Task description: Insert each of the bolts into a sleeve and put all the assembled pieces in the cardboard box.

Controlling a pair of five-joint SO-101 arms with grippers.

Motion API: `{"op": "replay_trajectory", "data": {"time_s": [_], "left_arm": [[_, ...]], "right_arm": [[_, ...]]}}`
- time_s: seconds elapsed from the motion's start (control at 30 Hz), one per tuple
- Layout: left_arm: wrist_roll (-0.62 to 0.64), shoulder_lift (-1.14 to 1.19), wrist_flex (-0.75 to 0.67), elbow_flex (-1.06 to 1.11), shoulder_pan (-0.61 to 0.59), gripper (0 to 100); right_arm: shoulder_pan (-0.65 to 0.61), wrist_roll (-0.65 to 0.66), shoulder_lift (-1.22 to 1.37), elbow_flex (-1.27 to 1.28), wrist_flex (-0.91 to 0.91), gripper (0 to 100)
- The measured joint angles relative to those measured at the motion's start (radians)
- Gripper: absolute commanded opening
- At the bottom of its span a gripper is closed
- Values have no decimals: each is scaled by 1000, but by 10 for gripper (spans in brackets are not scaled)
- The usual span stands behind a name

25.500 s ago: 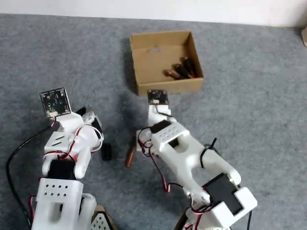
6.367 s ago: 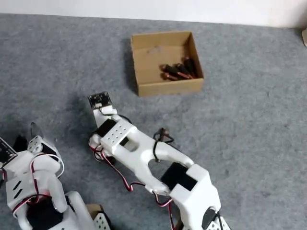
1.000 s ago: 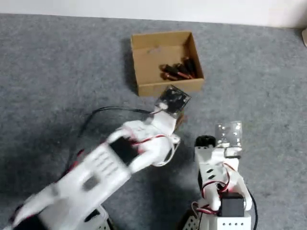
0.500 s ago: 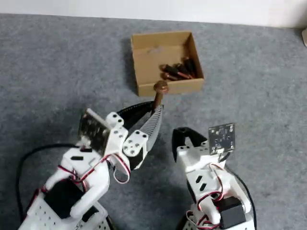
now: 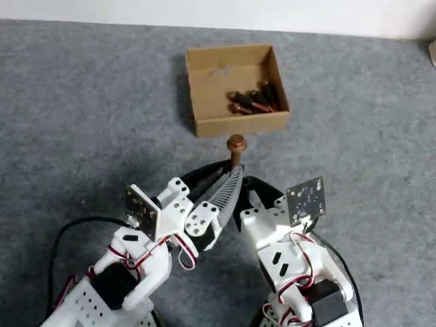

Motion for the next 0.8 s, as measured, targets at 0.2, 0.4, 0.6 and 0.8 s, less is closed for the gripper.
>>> {"op": "replay_trajectory", "data": {"time_s": [0.2,0.4,0.6,0.8], "left_arm": [[61,0,-2,0,-2,5],[166,0,-5,0,2,5],[189,0,-5,0,0,5],[190,2,-6,35,0,5]], "right_arm": [[0,3,0,0,0,5],[-6,3,0,0,0,5],[-21,5,0,0,0,5],[-25,8,0,0,0,5]]}}
